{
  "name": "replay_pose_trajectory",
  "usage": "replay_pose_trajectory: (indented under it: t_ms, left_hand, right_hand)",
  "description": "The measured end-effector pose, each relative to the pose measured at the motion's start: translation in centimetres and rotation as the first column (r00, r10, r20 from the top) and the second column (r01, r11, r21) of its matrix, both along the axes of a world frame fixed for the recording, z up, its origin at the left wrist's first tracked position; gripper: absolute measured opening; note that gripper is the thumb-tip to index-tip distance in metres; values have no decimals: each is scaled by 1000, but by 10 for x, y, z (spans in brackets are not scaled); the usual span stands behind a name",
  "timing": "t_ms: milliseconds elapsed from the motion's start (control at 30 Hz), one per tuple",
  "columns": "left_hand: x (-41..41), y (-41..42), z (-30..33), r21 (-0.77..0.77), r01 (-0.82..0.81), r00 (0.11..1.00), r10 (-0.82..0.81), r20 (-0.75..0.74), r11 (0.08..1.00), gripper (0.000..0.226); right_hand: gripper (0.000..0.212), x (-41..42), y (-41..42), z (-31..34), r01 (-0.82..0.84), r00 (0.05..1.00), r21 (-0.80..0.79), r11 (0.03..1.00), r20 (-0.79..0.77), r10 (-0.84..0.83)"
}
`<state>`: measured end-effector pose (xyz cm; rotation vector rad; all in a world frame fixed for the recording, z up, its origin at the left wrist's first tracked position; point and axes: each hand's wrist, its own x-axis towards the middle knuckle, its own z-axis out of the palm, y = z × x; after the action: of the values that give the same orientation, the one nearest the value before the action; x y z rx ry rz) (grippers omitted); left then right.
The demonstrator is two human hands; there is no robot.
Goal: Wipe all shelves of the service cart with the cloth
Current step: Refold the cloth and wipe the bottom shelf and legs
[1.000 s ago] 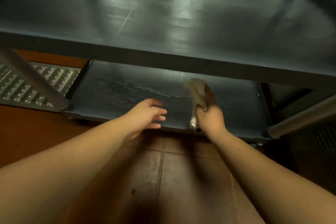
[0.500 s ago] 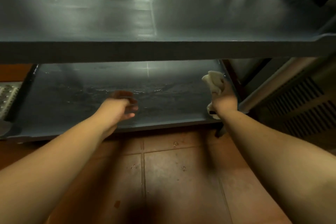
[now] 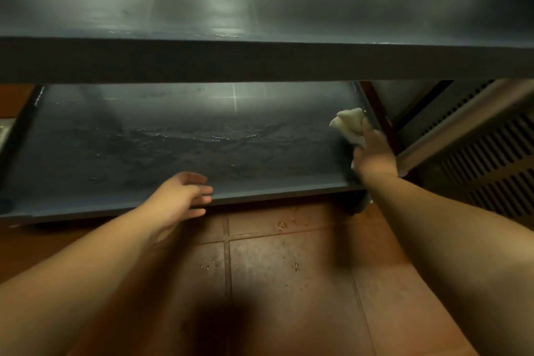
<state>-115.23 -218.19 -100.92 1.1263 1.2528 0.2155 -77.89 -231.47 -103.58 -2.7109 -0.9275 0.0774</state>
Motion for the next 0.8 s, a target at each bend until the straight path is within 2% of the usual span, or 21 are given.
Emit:
replay_pose_trajectory:
  t_ms: [100, 200, 333, 567, 667, 800]
  left_hand:
    - [-2, 5, -10, 2, -6, 1000, 6, 9, 1000, 32]
    - [-2, 6, -15, -26, -22, 998, 23, 53, 999, 35]
    - [-3, 7, -20, -86, -67, 989, 77, 123, 994, 33]
    - [-7, 12, -22, -142, -85, 978, 110, 176, 986, 32]
    - [-9, 11, -22, -142, -89, 979, 113, 171, 986, 32]
    - [-8, 7, -19, -140, -119, 975, 142, 171, 983, 31]
  right_hand:
    - [80, -8, -3, -5, -8, 998, -82, 997, -61, 3]
    - [83, -7, -2, 1, 43, 991, -82, 996, -120, -53]
    - [78, -14, -19, 3, 2, 996, -85, 996, -84, -9]
    - [68, -28, -16, 0, -31, 990, -24, 999, -136, 27]
    - [67, -34, -10, -1, -35, 990, -61, 998, -139, 27]
    - [63, -57, 7, -11, -64, 997, -137, 989, -52, 58]
